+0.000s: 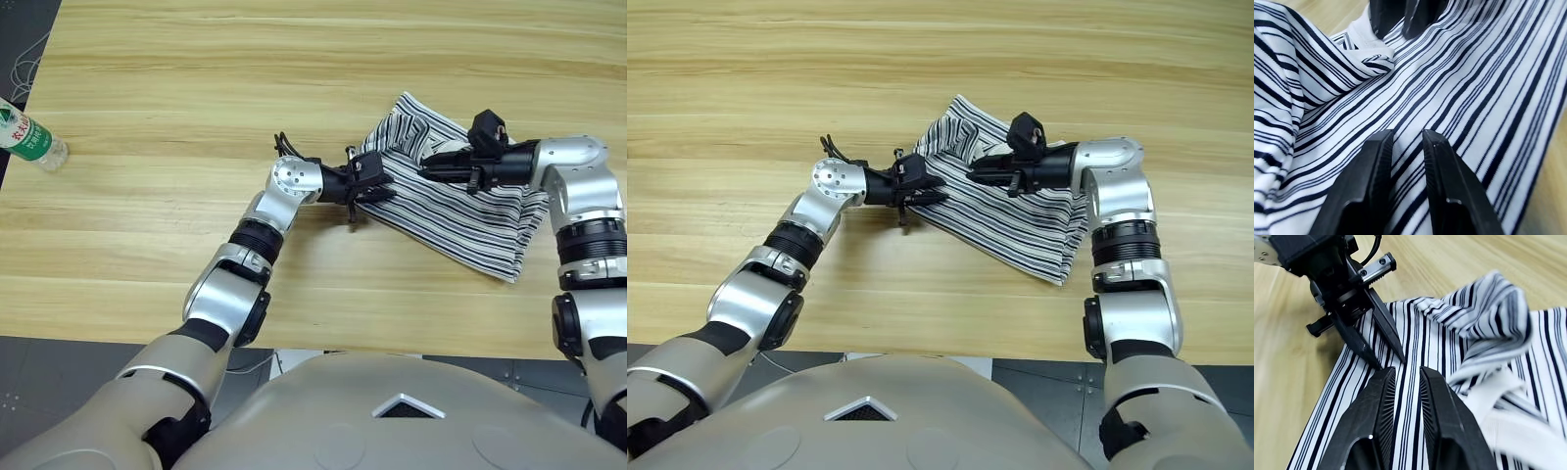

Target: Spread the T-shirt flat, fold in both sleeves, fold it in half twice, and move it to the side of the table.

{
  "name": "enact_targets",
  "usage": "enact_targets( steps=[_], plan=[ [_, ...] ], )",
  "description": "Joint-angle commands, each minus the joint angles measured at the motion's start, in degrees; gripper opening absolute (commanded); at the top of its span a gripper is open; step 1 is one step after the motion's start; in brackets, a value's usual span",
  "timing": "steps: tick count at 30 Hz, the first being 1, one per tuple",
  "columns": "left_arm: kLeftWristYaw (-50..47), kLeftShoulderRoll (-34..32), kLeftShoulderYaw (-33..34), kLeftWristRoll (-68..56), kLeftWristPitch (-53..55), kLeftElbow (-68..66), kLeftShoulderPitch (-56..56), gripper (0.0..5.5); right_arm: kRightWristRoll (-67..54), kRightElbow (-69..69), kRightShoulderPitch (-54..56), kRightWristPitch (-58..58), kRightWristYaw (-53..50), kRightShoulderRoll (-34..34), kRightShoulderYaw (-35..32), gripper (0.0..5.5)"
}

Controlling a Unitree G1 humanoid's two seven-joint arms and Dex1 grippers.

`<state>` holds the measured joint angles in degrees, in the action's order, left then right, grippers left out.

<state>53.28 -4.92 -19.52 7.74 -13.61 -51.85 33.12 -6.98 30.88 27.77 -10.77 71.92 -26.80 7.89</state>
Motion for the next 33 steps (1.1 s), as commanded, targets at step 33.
enact_targets(
  steps=[33],
  plan=[
    [-1.58,1.49,-2.47,1.93,-1.97,-6.15,0.23,1.12,3.73,17.04,7.44,0.80,-19.58,3.99,-1.60,0.89]
  ],
)
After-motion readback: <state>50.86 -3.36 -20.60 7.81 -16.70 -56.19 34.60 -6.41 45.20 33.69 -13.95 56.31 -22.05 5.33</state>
